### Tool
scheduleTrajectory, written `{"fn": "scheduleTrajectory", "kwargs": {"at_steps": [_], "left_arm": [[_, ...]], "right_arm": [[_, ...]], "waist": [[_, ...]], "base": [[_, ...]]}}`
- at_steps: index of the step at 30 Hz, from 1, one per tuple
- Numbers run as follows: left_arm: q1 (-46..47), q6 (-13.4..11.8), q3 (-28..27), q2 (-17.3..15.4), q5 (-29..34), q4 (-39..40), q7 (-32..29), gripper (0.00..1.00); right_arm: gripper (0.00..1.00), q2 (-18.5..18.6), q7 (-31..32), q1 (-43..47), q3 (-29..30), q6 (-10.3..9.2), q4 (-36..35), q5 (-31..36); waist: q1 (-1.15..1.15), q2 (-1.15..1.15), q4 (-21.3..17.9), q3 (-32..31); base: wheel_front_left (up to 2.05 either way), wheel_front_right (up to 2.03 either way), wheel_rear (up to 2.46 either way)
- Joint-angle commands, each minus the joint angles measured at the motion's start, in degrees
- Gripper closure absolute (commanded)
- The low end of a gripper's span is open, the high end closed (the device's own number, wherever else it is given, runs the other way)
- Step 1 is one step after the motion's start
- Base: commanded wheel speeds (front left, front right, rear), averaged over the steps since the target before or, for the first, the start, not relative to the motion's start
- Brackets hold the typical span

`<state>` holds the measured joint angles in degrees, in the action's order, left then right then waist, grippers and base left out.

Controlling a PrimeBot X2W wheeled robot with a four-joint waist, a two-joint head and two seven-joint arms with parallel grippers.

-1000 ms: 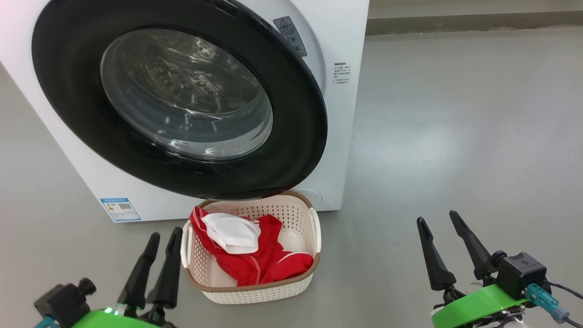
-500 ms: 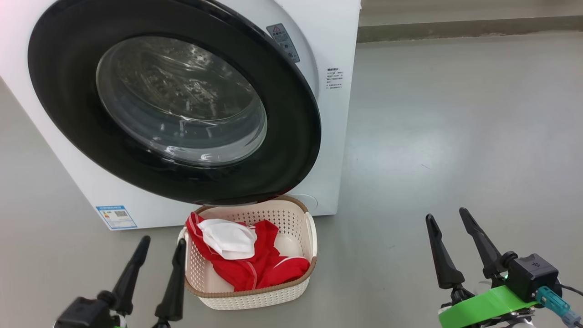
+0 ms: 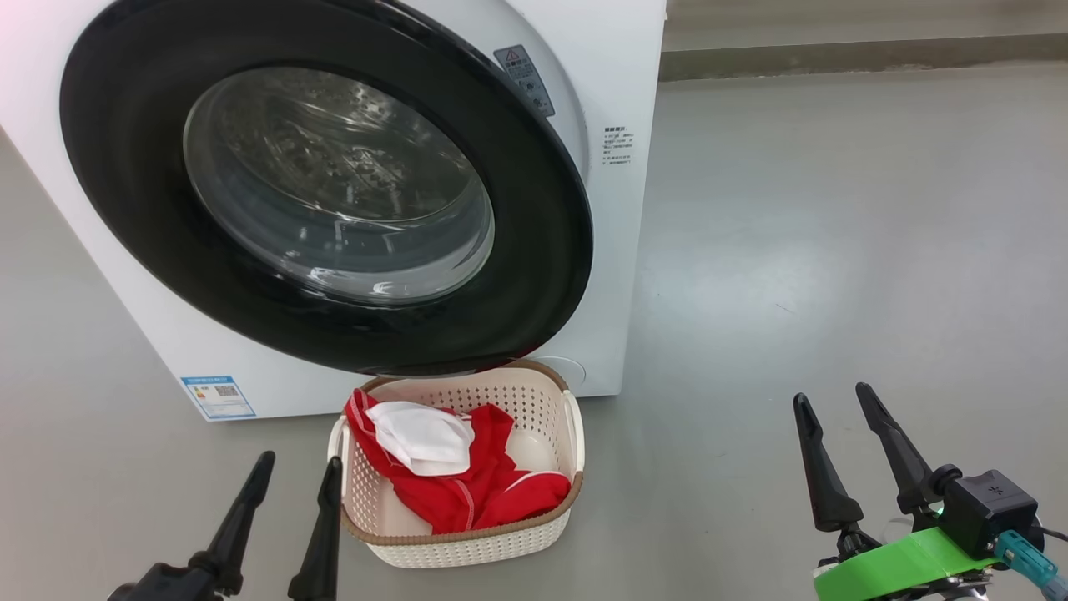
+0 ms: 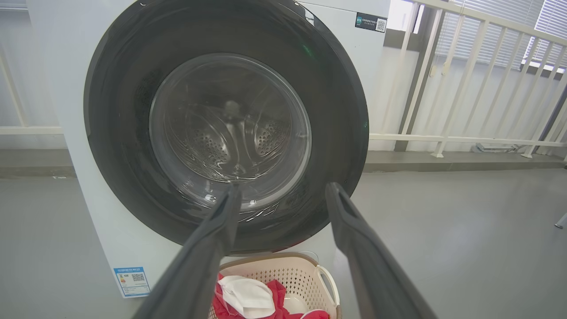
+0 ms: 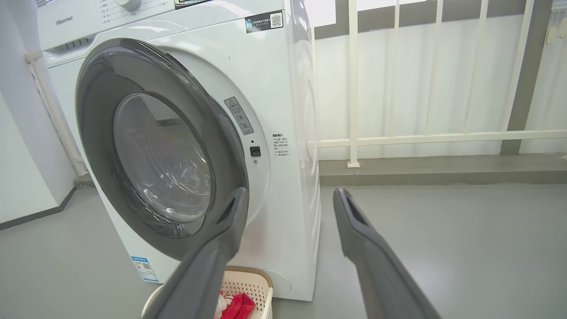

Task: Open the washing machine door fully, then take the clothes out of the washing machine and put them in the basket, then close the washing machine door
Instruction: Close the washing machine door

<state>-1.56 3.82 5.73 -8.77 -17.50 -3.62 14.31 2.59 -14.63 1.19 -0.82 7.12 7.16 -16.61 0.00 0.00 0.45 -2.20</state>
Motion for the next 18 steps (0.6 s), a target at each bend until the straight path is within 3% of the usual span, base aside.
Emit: {"fn": "scheduleTrajectory", "kwargs": {"at_steps": [1, 17, 18], "left_arm": [[1.11, 0.7, -2.34, -0.22, 0.72, 1.03, 0.68, 0.0], [1.3, 2.44, -3.66, 1.11, 3.08, -0.43, 0.69, 0.0], [1.38, 2.5, -3.6, 1.23, 3.12, -0.62, 0.69, 0.0]], "right_arm": [[0.0, 0.29, -0.37, -0.64, -1.15, 0.36, -1.74, 0.53], [0.0, 0.29, -0.37, -0.69, -1.83, 0.36, -1.31, 0.9], [0.54, 0.29, -0.37, -0.7, -1.98, 0.36, -0.99, 0.96]], "waist": [[0.0, 0.0, 0.12, 0.01], [0.0, 0.0, 1.21, 0.59], [0.0, 0.0, 1.51, 0.67]], "base": [[0.0, 0.0, 0.0], [0.0, 0.0, 0.0], [0.0, 0.0, 0.0]]}}
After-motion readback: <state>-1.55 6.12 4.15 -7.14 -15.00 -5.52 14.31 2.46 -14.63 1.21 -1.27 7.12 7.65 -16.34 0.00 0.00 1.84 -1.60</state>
